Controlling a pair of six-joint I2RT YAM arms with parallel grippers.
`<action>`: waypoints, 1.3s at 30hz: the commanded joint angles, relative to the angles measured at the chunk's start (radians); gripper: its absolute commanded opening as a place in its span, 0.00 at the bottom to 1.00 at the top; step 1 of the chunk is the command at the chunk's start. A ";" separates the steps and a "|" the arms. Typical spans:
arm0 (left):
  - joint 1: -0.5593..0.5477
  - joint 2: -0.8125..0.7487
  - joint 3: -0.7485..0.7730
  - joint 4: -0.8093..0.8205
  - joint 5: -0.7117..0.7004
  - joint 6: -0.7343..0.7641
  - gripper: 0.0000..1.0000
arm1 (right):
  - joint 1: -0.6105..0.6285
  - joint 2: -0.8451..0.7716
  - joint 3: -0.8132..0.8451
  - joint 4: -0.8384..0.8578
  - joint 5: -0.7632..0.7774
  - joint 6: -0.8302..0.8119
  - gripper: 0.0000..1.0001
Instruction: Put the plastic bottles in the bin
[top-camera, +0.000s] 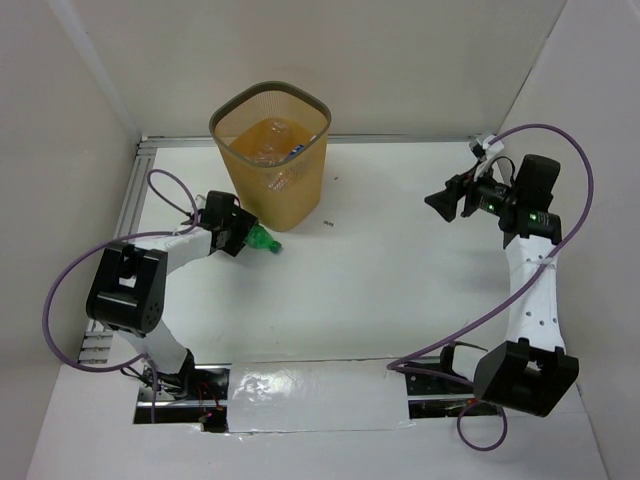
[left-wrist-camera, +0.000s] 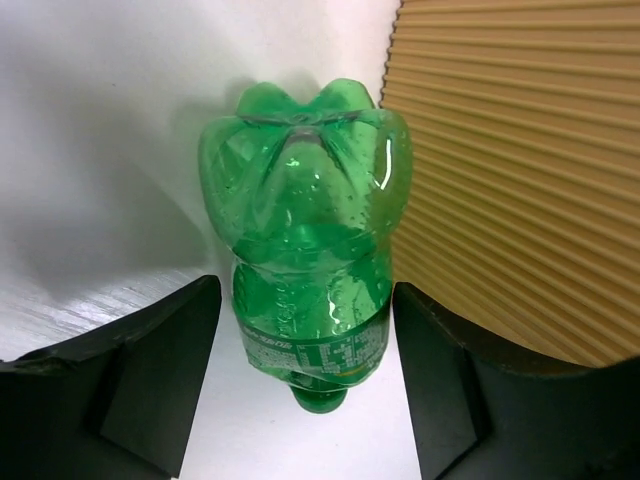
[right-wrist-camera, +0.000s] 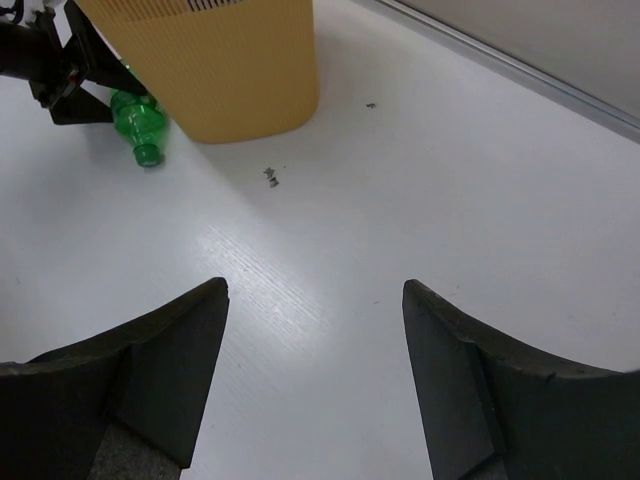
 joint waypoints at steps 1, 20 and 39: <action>-0.003 0.022 0.021 -0.013 -0.028 0.030 0.81 | -0.033 -0.017 -0.009 -0.038 -0.072 -0.020 0.77; -0.059 -0.561 0.014 -0.162 0.058 0.401 0.00 | -0.034 -0.048 -0.099 -0.244 -0.126 -0.205 0.78; -0.093 -0.310 0.592 0.085 0.147 0.607 0.00 | 0.016 -0.164 -0.211 -0.242 -0.009 -0.233 0.09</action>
